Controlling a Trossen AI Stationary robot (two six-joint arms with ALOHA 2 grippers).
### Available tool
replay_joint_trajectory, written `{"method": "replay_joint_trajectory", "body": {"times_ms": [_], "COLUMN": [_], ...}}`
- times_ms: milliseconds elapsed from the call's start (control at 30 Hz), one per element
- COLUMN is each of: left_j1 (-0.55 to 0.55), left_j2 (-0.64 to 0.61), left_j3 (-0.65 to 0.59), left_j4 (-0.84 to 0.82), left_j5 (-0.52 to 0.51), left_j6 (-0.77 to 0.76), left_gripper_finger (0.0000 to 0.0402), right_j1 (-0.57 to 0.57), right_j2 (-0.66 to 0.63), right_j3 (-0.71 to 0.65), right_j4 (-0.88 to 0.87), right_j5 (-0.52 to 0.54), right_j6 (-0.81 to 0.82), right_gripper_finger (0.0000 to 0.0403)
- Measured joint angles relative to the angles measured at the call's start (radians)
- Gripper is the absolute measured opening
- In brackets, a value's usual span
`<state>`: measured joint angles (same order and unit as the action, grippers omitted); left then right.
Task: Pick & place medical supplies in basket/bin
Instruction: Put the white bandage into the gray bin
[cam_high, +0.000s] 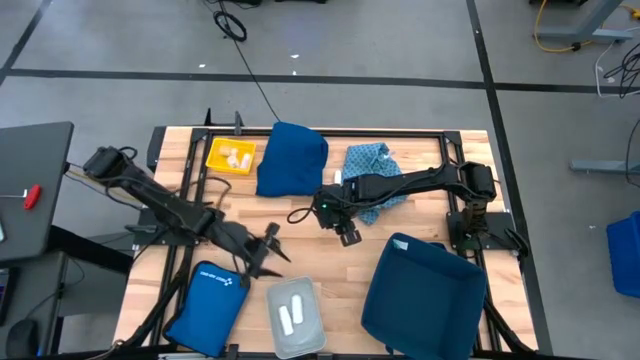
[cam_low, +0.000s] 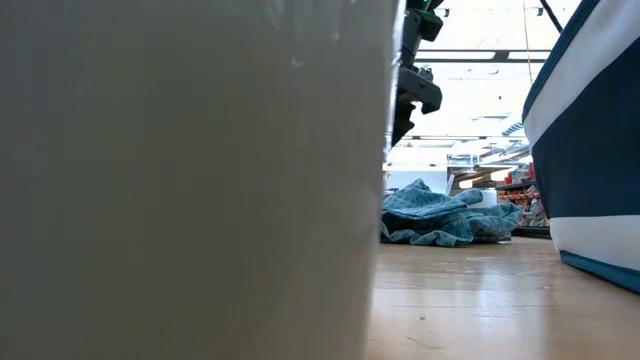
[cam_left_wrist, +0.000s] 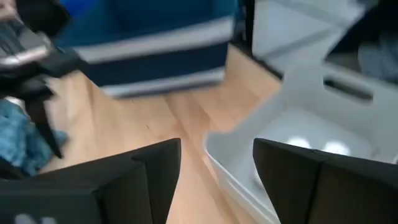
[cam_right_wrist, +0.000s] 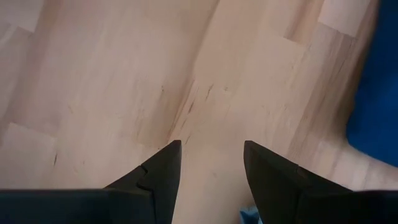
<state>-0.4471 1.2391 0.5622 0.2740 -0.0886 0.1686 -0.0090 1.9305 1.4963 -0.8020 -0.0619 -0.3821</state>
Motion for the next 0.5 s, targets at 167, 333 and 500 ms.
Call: {"method": "replay_joint_trajectory", "body": {"times_ms": [167,333,500], "left_j1": [0.068,0.148,0.222], "left_j2": [-0.101,-0.168,-0.191], "left_j3": [-0.153,-0.303,-0.417], "left_j4": [0.219,0.444,0.646], "left_j5": [0.037,0.037,0.003], "left_j6": [-0.012,-0.013,0.026], "left_gripper_finger": [0.0201,0.0201,0.0201], "right_j1": [-0.001,-0.002,-0.002], "right_j2": [0.000,0.000,0.000], "right_j3": [0.000,0.000,0.000], "right_j4": [0.020,0.031,0.035], "right_j5": [-0.014,-0.014,-0.013], "right_j6": [-0.008,-0.025,-0.073], "right_gripper_finger": [0.0181,0.0181,0.0181]}}
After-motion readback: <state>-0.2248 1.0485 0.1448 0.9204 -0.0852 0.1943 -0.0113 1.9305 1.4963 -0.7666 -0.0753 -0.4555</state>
